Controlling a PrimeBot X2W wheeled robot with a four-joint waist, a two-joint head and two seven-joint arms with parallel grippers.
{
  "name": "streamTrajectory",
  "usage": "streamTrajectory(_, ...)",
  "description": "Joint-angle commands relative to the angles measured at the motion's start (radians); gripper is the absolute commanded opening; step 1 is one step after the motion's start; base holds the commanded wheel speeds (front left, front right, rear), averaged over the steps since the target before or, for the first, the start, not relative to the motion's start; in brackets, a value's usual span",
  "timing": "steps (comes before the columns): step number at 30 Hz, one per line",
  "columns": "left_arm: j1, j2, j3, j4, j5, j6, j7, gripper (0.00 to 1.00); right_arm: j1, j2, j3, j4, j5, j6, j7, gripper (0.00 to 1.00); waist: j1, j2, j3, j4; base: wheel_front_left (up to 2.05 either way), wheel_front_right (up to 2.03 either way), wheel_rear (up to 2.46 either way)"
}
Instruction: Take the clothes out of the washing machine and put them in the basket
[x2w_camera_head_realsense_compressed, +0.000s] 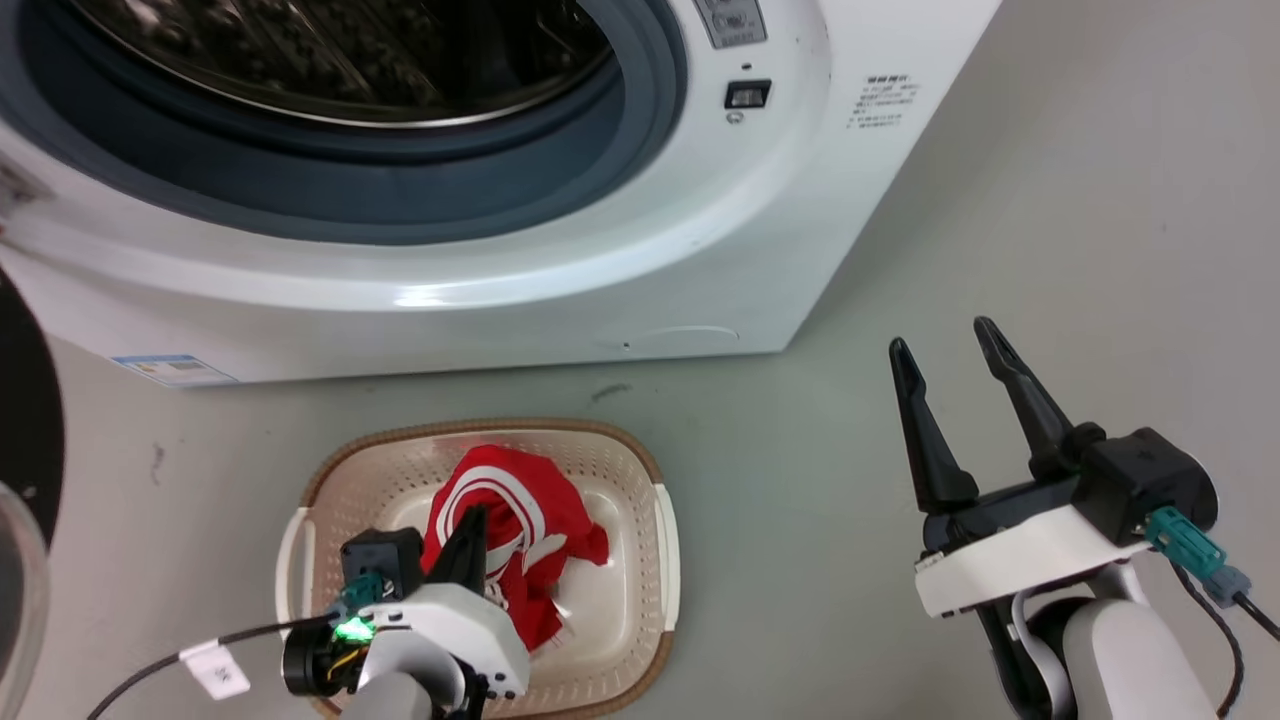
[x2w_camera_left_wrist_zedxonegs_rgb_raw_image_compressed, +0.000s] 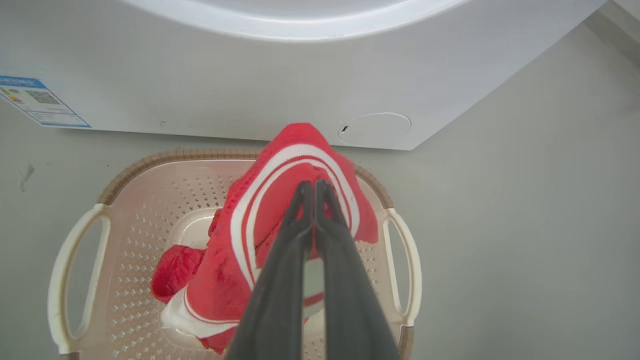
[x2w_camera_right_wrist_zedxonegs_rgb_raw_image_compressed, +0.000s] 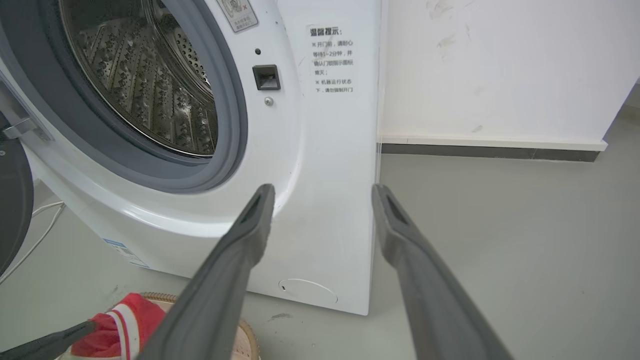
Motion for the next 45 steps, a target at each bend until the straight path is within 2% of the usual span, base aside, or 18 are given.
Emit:
streamTrajectory(1,-0.020,-0.001,0.000,0.024,-0.002,-0.006,-0.007,0.00,-0.018,0.001,0.004,0.001,0.003,0.000,-0.007,1.00,-0.0001,-0.0001,0.040,-0.025,0.00,0.00,0.00)
streamTrajectory(5,-0.123,0.013,-0.001,0.190,0.012,-0.031,-0.023,0.00,-0.052,0.000,0.019,0.006,0.011,0.000,-0.019,1.00,-0.0001,-0.0001,0.107,-0.047,0.00,0.00,0.00)
streamTrajectory(11,-0.249,0.020,-0.012,0.377,0.036,-0.039,-0.032,0.00,-0.104,0.001,0.049,0.021,0.026,0.000,-0.042,1.00,-0.0001,-0.0001,0.214,-0.088,0.00,0.00,0.00)
streamTrajectory(20,-0.372,0.031,-0.016,0.553,0.045,-0.033,-0.035,0.00,-0.164,0.001,0.083,0.056,0.051,0.000,-0.080,1.00,-0.0001,-0.0001,0.339,-0.143,0.00,0.00,0.00)
streamTrajectory(28,-0.418,0.053,-0.024,0.643,0.041,-0.030,-0.012,0.00,-0.192,0.001,0.097,0.088,0.064,0.000,-0.105,1.00,-0.0001,-0.0001,0.386,-0.173,0.00,0.00,0.00)
streamTrajectory(30,-0.423,0.057,-0.033,0.650,0.047,-0.032,-0.007,0.48,-0.195,0.001,0.096,0.099,0.065,0.000,-0.108,1.00,-0.0001,-0.0001,0.379,-0.173,0.00,0.00,0.00)
streamTrajectory(31,-0.422,0.057,-0.035,0.653,0.047,-0.036,-0.009,0.85,-0.196,0.001,0.093,0.106,0.064,0.000,-0.111,1.00,-0.0001,-0.0001,0.371,-0.170,0.00,0.00,0.00)
streamTrajectory(32,-0.420,0.055,-0.037,0.655,0.045,-0.040,-0.011,1.00,-0.195,0.001,0.088,0.113,0.063,0.000,-0.112,1.00,-0.0001,-0.0001,0.360,-0.165,0.00,0.00,0.00)
streamTrajectory(41,-0.346,-0.003,-0.036,0.644,0.017,-0.047,-0.033,1.00,-0.135,0.000,0.034,0.166,0.015,0.000,-0.109,1.00,-0.0001,-0.0001,0.142,-0.081,0.00,0.00,0.00)
streamTrajectory(45,-0.288,-0.020,-0.032,0.556,0.018,-0.037,-0.035,1.00,-0.089,0.000,-0.004,0.159,-0.014,0.000,-0.088,1.00,-0.0001,-0.0001,0.038,-0.036,0.00,0.00,0.00)
